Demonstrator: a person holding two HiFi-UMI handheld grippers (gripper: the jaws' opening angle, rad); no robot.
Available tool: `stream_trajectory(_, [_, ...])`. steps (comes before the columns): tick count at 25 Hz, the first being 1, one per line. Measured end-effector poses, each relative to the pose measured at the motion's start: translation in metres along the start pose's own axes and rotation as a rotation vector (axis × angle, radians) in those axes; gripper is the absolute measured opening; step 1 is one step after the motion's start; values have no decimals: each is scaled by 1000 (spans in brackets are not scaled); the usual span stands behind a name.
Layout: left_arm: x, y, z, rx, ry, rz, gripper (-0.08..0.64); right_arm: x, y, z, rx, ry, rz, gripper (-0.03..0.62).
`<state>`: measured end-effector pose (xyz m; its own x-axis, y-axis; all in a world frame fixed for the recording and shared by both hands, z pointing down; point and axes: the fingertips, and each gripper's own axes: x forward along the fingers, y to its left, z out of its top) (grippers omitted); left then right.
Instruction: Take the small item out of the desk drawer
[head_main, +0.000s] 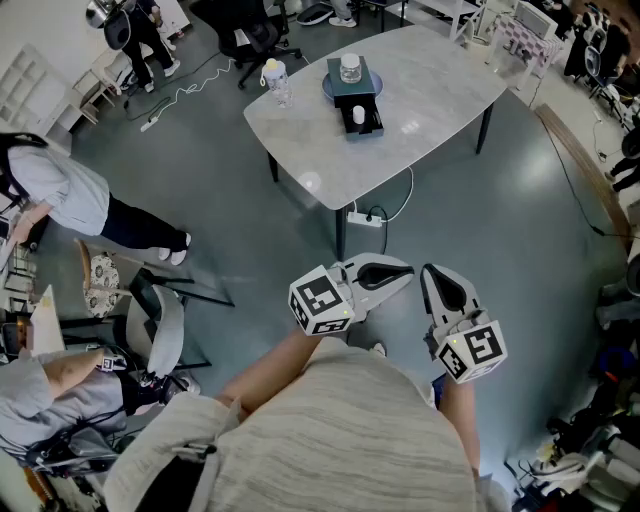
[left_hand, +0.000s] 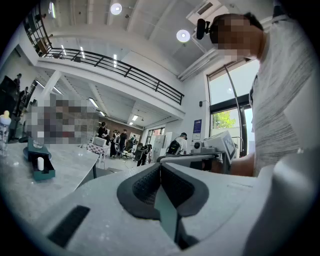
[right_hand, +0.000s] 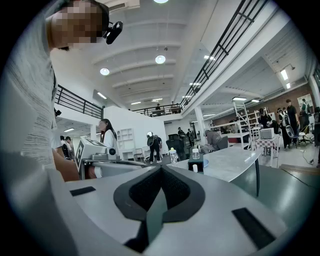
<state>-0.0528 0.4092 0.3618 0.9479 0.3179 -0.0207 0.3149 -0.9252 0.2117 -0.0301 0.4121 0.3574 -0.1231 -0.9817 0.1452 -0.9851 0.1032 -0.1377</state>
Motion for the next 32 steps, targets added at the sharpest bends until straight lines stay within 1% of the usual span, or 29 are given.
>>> stream_trajectory(5, [13,-15,-11,2,-1,-7,15,-18,-4,-8,-10,1,0,9])
stream_trajectory(10, [19,-27,-14,7,-6,6,15,-30,-2,-10,-23,4,28,9])
stream_trajectory(15, [27,-41,-22,6,10,20,15,-45,5,-16,13,-2,102,9])
stream_trajectory(18, [26,-47,-27,4,28,33,15,-50,8,-22,20,9,115,11])
stream_trajectory(22, [25,-53,-27,-8,26,52,15,-54,12,-22,47,-1,141,9])
stream_trajectory(27, [16,-52,-31,-36,37,84,15,-50,20,-27,58,14,179,9])
stream_trajectory(32, [1,-40,-37,-55,45,111,15,-32,27,-35,75,31,207,9])
